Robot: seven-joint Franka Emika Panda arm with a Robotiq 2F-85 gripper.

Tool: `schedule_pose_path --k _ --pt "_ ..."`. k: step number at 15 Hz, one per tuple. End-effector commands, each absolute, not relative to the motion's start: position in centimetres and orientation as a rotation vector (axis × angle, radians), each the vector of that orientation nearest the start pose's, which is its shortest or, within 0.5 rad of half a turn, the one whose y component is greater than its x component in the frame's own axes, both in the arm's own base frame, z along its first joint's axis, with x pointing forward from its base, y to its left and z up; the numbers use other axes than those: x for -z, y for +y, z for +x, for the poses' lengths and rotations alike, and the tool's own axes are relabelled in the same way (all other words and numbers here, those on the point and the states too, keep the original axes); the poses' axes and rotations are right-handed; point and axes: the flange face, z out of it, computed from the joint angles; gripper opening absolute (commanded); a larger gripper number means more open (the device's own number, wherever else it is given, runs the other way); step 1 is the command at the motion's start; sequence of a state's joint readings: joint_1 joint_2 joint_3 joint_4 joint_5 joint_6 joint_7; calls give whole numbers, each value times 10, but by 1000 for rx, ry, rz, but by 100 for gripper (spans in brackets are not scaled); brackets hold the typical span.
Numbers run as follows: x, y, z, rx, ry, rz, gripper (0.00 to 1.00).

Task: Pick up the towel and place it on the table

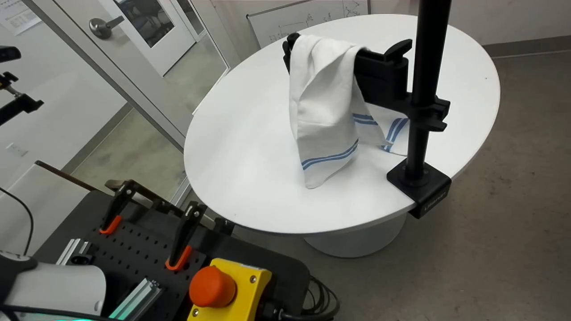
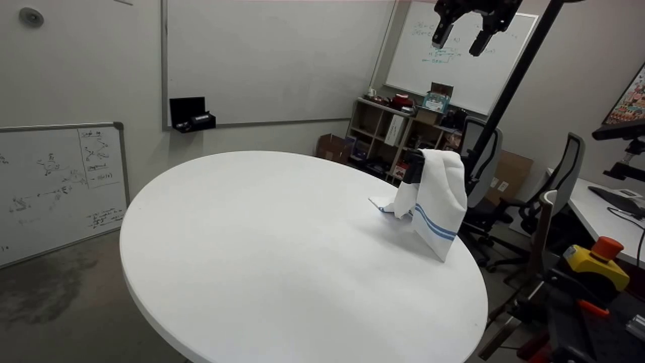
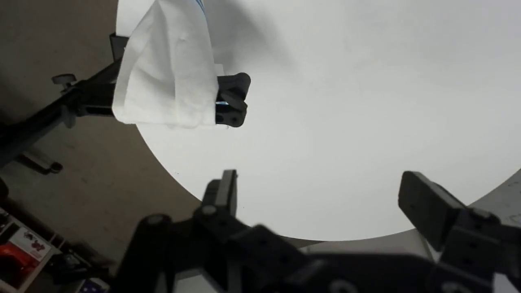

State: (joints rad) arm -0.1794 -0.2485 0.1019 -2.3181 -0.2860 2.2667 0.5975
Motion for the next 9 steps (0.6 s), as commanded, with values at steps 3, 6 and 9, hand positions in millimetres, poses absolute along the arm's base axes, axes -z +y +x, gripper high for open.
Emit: schedule_pose_path --k 3,6,9 --pt "-433 -99 514 339 834 -3120 100" --pt "-411 -130 524 191 773 -3040 100" --pt "-396 -161 531 110 798 -3001 100"
